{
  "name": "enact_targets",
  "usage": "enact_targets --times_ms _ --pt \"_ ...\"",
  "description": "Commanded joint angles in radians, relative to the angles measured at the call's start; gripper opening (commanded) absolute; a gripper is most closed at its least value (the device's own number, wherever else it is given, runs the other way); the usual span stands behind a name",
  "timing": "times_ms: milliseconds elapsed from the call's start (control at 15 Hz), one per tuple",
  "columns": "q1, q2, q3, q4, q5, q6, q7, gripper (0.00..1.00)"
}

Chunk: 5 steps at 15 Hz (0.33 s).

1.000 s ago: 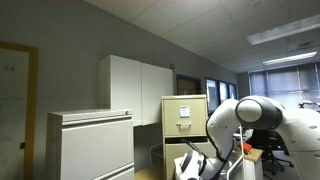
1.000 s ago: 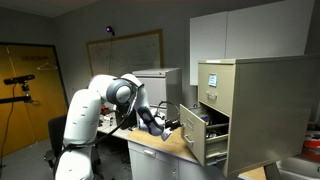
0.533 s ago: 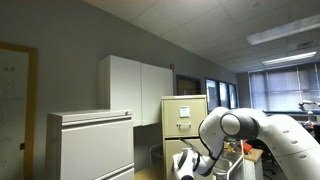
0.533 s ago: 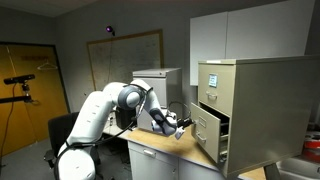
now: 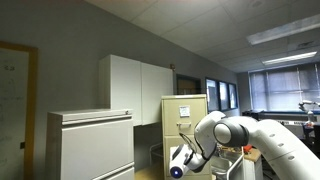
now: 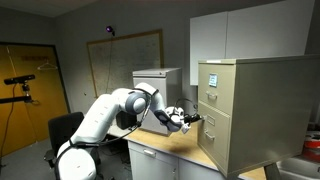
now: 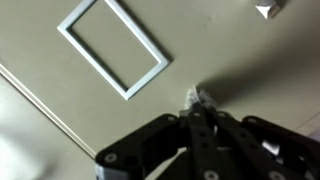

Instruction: Close the open drawer

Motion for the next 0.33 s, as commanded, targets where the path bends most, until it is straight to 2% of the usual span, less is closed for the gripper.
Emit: enact_targets --times_ms 0,267 --pt "0.004 0.128 -0.032 0.225 0.138 -0.024 -0.066 0.04" --pt "0.037 0.171 -0.046 0.286 0.248 -0.075 -0.107 0.03"
